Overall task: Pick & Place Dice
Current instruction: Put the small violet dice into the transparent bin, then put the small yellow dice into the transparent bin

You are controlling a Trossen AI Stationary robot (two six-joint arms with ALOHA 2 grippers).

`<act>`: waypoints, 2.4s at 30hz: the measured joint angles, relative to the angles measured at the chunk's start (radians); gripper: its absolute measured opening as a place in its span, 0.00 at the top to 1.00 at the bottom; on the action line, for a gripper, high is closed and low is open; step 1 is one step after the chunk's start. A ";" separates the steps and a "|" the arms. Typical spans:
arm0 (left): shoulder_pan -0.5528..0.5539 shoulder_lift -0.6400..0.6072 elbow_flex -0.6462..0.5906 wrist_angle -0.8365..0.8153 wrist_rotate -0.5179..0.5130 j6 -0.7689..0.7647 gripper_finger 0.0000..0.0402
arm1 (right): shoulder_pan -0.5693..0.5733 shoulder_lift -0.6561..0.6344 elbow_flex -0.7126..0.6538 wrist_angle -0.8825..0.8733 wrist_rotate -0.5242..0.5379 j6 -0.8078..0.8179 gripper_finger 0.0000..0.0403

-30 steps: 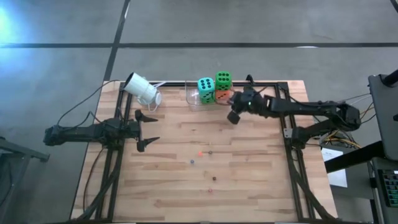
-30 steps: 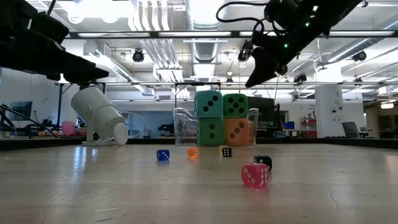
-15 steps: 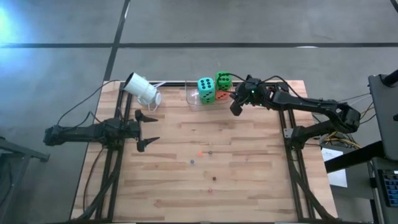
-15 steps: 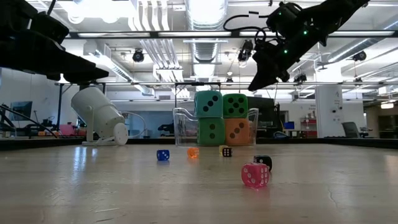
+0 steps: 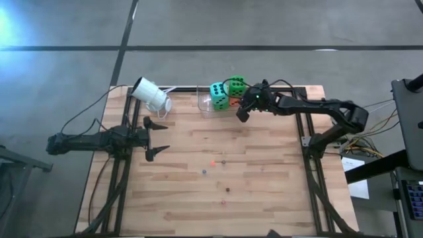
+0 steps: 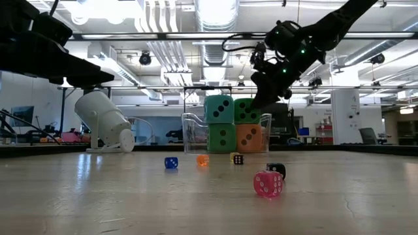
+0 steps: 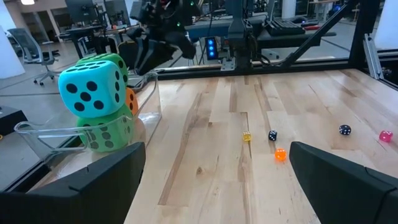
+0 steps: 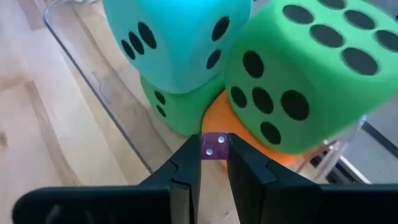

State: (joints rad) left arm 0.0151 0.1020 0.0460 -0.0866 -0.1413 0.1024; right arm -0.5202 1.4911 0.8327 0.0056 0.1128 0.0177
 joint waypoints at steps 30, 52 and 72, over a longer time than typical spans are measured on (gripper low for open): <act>0.000 0.000 0.000 0.000 0.000 0.000 0.00 | 0.000 0.045 0.031 -0.032 -0.034 0.059 0.49; 0.000 0.000 0.000 0.000 0.000 0.000 0.00 | 0.035 -0.082 0.031 -0.193 -0.207 0.033 0.53; 0.000 0.000 0.000 0.000 0.000 0.000 0.00 | 0.435 -0.037 0.020 -0.148 -0.245 -0.213 0.56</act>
State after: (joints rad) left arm 0.0154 0.1020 0.0462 -0.0868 -0.1410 0.1024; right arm -0.0856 1.4536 0.8532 -0.1426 -0.1318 -0.1954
